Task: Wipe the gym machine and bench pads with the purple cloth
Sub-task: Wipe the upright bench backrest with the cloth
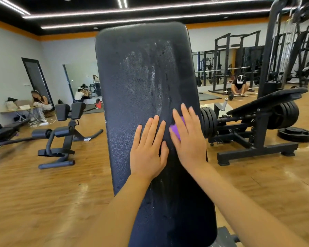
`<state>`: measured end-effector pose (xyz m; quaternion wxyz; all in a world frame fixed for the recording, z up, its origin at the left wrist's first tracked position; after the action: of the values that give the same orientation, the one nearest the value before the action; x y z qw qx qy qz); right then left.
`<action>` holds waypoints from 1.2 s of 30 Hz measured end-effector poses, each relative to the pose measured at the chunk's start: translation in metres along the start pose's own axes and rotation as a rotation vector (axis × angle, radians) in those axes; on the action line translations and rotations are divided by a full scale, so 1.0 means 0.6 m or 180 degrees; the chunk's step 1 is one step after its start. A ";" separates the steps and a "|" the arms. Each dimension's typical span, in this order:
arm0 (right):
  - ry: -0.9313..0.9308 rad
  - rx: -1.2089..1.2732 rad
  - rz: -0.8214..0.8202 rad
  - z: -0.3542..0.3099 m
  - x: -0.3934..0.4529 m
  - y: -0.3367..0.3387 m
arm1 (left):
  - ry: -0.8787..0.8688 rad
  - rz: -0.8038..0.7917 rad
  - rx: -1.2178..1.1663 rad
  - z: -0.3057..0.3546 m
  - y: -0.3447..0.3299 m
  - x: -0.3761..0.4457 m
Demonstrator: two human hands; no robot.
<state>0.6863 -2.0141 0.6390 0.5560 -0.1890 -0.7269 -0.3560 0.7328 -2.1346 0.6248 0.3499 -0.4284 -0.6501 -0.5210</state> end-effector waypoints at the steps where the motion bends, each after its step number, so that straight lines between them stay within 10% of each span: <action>1: -0.0044 -0.0032 0.0002 0.005 0.027 0.001 | 0.0006 -0.0012 -0.0009 0.000 0.000 0.001; 11: 0.0624 0.0220 -0.0291 0.004 -0.140 0.020 | 0.0017 -0.0030 0.0035 0.000 -0.001 -0.001; 20: 0.0009 0.0295 -0.0001 0.034 0.112 0.010 | 0.0191 -0.0101 -0.0047 -0.003 0.002 0.002; 36: 0.1860 0.0149 -0.0145 0.005 0.021 0.023 | 0.0421 -0.0258 -0.0102 -0.008 -0.004 0.005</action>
<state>0.6894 -2.0041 0.6546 0.7378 -0.0493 -0.5480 -0.3909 0.7297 -2.1392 0.6277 0.3637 -0.3719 -0.6340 -0.5723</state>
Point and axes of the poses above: each hand's wrist, its own x-axis towards the middle knuckle, its own y-axis out of the back of the hand, z = x × y, the point moved 6 cm from there along x, towards the middle knuckle, and after that the axes turned 7 degrees about x, right-handed, at the moved point
